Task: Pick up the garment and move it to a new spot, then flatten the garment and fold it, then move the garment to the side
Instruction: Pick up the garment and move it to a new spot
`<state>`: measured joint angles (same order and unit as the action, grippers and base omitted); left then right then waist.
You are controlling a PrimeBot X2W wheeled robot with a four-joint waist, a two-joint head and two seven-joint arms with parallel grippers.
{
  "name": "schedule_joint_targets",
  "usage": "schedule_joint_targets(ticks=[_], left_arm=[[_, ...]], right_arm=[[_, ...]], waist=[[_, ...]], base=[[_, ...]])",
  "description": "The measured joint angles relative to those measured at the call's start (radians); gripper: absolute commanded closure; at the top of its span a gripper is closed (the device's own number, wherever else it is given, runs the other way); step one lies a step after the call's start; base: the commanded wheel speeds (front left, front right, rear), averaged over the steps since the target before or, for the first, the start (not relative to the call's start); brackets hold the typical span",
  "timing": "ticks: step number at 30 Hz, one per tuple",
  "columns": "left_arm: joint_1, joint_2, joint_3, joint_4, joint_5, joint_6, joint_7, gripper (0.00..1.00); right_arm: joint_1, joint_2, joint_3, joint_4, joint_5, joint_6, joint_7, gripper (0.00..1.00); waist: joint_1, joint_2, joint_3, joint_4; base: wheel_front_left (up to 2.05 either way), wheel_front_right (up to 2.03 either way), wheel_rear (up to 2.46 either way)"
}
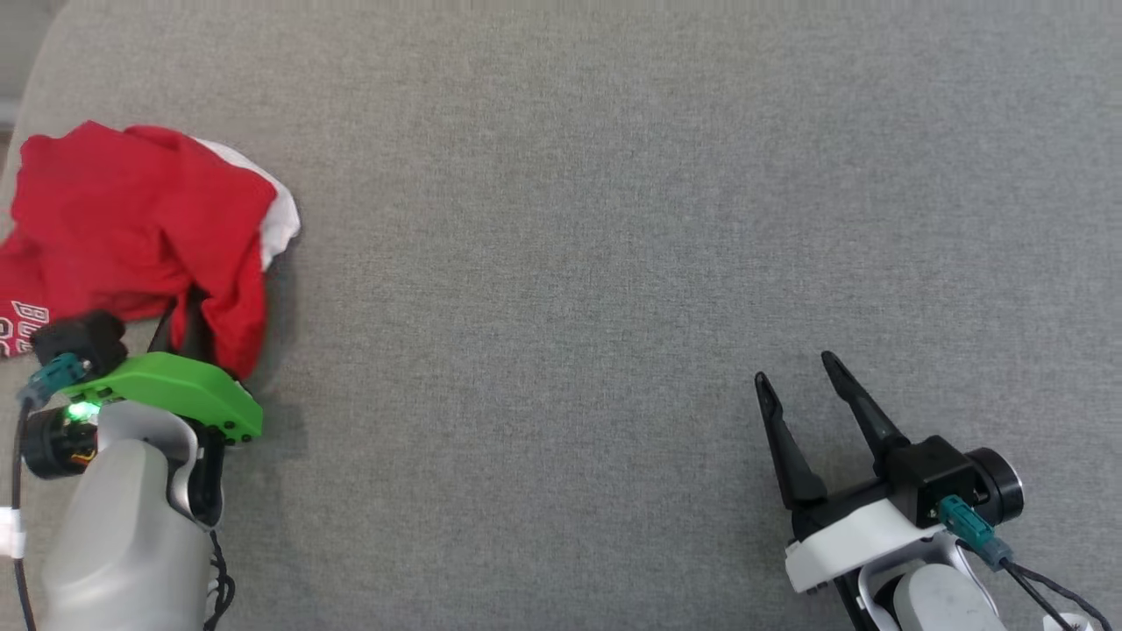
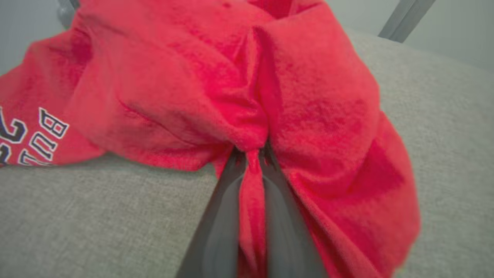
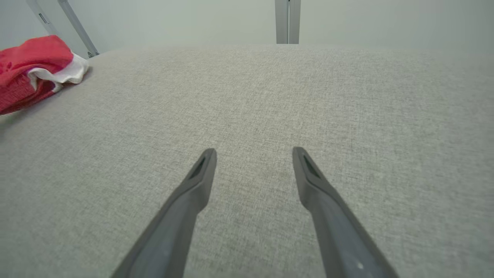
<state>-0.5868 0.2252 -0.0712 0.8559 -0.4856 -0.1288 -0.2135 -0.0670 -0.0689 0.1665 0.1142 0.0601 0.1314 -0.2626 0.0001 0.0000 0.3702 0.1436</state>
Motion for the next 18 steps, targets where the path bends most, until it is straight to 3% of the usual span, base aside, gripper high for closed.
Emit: schedule_joint_targets(ticks=[9, 18], left_arm=[[0.126, 0.027, -0.171, -0.439, -0.043, 0.000, 0.086, 1.00], [0.254, -0.029, -0.320, -1.018, -0.013, 0.060, 0.269, 1.00]], right_arm=[[0.048, 0.018, 0.020, 0.018, 0.046, 0.000, 0.000, 0.00], [0.089, 0.018, 0.014, 0.013, 0.098, 0.000, 0.000, 0.00]], waist=[[0.0000, 0.0000, -0.144, -0.026], [0.0000, 0.0000, -0.211, -0.147]], base=[[0.00, 0.00, 0.00], [0.00, 0.00, 0.00]])
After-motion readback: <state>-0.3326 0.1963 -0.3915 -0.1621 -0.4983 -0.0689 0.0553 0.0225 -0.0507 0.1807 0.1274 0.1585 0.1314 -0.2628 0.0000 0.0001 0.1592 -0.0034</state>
